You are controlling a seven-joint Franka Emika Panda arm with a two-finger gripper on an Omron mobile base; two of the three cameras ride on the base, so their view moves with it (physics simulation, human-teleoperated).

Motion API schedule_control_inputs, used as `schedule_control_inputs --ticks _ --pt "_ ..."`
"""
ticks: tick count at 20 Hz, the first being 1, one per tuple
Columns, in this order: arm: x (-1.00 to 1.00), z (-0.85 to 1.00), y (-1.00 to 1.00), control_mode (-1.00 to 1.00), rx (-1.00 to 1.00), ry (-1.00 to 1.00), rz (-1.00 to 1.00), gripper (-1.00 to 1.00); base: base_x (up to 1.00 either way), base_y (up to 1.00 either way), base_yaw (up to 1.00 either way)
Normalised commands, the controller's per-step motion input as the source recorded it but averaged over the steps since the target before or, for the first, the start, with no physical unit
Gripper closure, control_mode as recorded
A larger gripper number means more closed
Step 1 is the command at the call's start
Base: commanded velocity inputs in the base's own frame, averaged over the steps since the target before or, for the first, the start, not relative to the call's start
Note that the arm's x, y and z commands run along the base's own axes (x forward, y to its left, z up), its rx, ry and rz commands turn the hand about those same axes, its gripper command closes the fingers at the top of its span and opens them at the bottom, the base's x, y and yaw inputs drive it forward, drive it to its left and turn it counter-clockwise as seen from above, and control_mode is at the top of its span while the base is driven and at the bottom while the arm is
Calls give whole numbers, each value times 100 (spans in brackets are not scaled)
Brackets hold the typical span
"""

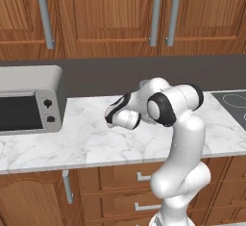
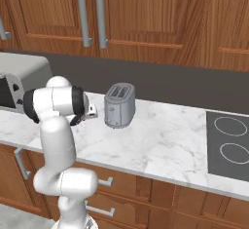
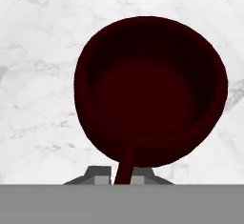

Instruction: Clear the mugs and bowl far away from the sink.

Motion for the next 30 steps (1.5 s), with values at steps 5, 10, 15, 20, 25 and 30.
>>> schedule_control_inputs --ticks 5,10,15,20,25,30 --pt "-13 31 10 -100 0 -16 0 -100 0 0 0" --pt "-35 26 0 -100 0 -6 -12 -100 0 0 0" --pt "-48 39 -11 -100 0 2 -35 -100 0 0 0" --pt "-33 82 -26 -100 0 7 -33 -100 0 0 0" --pt "-31 100 -35 -100 0 18 -33 -100 0 0 0" --pt "-32 100 -38 -100 2 18 -29 -100 0 0 0"
